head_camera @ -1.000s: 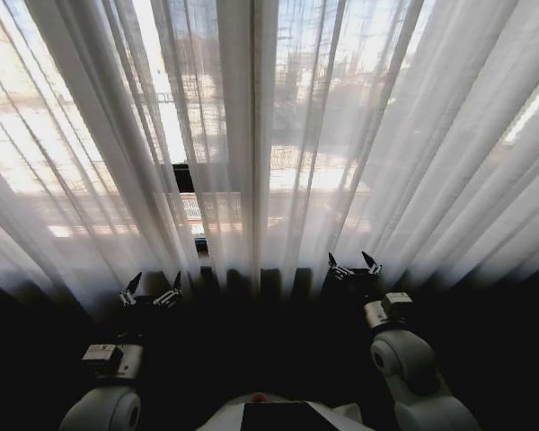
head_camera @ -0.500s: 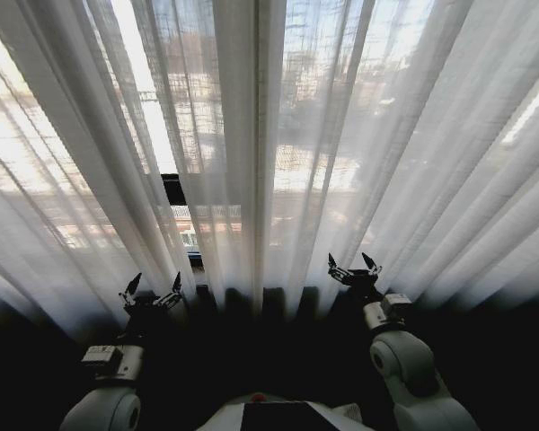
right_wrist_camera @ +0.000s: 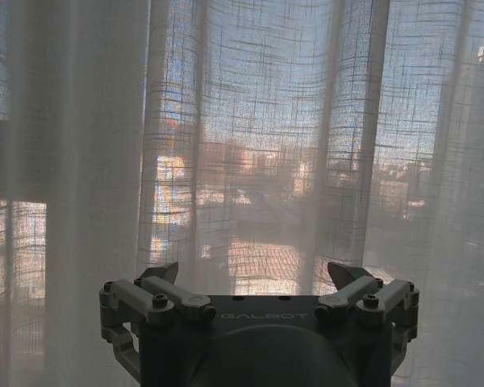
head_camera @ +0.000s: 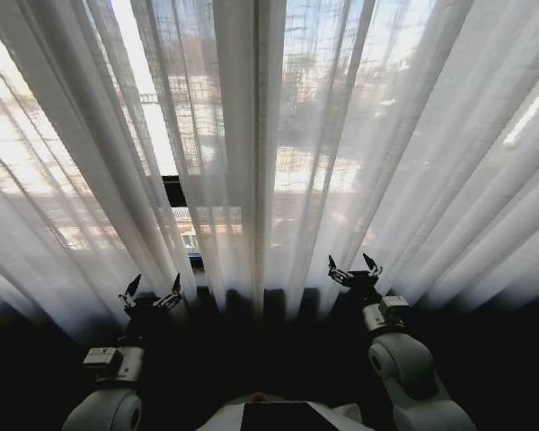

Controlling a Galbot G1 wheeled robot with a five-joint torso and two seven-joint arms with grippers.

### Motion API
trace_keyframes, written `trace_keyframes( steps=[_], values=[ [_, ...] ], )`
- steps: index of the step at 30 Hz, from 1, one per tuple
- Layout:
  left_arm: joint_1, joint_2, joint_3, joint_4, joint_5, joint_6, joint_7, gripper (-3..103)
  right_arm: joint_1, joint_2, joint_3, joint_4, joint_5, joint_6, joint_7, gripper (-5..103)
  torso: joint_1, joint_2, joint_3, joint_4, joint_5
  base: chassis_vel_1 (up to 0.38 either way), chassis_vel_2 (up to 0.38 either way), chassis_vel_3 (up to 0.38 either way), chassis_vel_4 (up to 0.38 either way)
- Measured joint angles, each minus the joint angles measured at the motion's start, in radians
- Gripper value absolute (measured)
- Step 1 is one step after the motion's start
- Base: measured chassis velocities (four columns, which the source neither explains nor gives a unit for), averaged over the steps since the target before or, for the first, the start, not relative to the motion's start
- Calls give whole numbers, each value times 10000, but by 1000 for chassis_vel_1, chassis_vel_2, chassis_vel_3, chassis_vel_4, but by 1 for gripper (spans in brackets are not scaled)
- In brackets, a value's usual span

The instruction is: Open the curtains by pulling them apart, changing their state from closed to fully open.

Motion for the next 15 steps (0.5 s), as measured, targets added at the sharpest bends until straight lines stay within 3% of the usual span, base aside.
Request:
trace_keyframes(
  steps=[8,15],
  values=[
    [2,-11,9,6,10,-11,4,100,13,57,-64,-48,-40,31,-1,100,1,0,0,1,-1,157,163,-155,-165],
    [11,-25,6,34,22,-69,4,100,12,66,-66,-87,-53,66,-2,100,3,0,1,1,-2,266,261,-255,-295]
  ],
)
